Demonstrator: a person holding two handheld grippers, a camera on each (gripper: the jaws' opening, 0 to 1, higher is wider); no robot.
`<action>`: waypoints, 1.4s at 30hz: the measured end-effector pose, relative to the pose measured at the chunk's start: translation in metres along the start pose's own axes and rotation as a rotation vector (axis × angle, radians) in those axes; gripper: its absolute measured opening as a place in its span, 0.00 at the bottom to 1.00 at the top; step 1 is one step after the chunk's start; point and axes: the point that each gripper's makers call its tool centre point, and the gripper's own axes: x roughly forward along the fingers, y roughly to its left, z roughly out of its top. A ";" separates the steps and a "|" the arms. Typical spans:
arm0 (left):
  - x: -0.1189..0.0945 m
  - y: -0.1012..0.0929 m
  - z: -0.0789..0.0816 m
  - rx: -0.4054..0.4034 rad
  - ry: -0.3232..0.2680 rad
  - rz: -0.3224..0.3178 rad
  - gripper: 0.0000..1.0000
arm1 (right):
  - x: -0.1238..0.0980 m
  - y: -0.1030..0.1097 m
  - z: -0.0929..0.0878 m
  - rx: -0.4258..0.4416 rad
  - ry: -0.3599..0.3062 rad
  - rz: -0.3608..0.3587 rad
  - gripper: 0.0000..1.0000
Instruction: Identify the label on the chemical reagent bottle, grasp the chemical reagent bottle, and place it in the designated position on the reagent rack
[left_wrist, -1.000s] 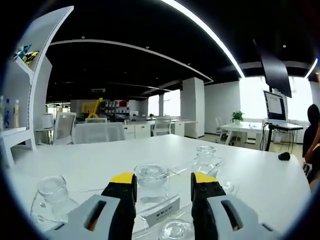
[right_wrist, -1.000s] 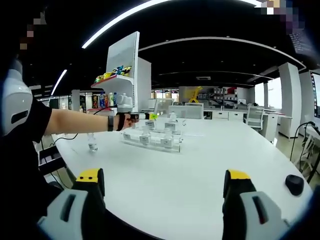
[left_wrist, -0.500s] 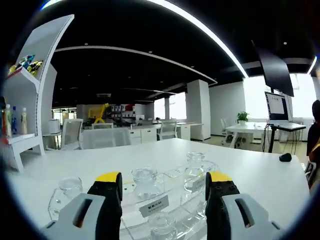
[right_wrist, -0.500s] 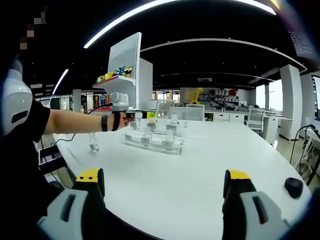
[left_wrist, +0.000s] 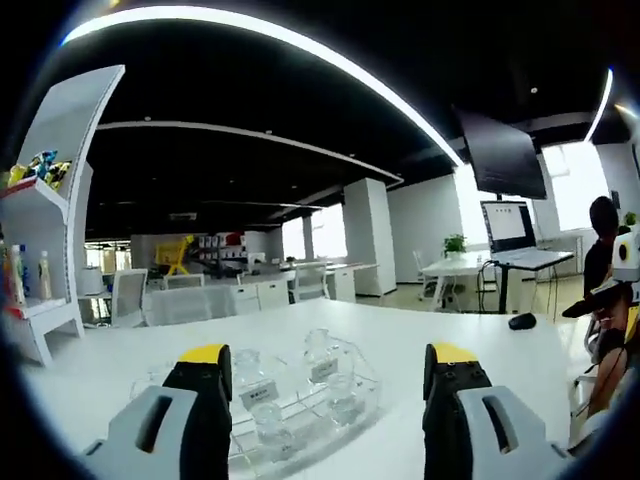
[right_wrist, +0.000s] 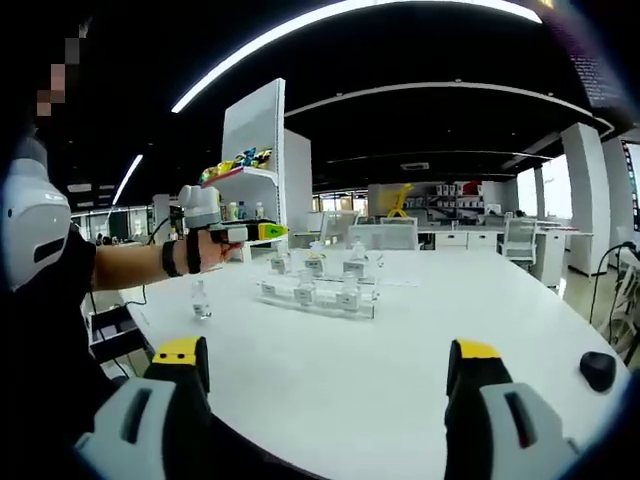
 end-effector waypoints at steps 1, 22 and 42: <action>-0.008 0.001 -0.001 -0.006 0.007 0.004 0.80 | -0.001 0.000 0.002 0.008 -0.009 0.003 0.96; -0.175 0.017 0.020 -0.039 -0.009 0.143 0.95 | 0.002 0.007 0.028 0.048 -0.072 0.038 0.95; -0.254 0.021 0.013 0.032 0.058 0.182 0.95 | -0.012 -0.001 0.034 0.007 -0.058 -0.017 0.94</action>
